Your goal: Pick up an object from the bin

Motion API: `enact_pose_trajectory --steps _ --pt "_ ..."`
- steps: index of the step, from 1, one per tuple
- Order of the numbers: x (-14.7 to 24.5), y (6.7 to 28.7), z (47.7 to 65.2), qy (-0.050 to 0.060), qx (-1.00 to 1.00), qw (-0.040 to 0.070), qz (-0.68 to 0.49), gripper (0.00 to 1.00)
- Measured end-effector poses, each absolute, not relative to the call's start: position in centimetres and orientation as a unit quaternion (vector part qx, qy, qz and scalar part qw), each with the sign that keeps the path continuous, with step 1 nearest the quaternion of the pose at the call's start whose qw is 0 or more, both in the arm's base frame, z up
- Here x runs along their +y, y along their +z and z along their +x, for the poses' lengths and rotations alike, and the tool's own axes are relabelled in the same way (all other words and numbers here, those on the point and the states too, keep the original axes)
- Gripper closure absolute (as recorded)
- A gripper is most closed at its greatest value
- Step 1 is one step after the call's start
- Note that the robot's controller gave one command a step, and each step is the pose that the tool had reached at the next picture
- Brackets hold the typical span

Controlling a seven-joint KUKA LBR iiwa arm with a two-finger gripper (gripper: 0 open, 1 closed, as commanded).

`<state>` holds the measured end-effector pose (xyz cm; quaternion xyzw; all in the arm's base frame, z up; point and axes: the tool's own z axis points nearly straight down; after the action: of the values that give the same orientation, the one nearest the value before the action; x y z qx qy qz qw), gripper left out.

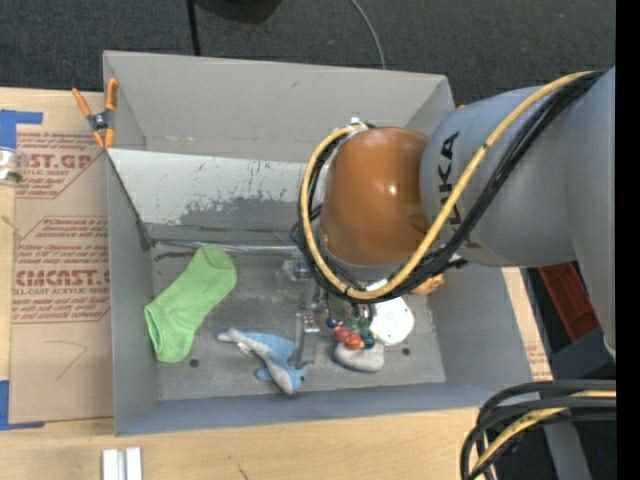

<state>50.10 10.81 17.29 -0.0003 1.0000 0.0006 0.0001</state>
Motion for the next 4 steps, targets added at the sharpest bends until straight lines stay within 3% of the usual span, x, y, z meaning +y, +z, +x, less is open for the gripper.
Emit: enact_pose_trajectory --steps 1,2,3,4 --pt "12.6 12.7 49.5 0.001 1.0 0.002 -0.026 0.0" --pt "14.6 6.9 49.1 0.001 0.995 0.0 -0.098 1.0" --pt "14.6 6.9 49.1 0.001 0.995 0.0 -0.098 1.0" --pt "15.5 10.3 49.0 0.001 0.995 -0.001 -0.103 1.0"
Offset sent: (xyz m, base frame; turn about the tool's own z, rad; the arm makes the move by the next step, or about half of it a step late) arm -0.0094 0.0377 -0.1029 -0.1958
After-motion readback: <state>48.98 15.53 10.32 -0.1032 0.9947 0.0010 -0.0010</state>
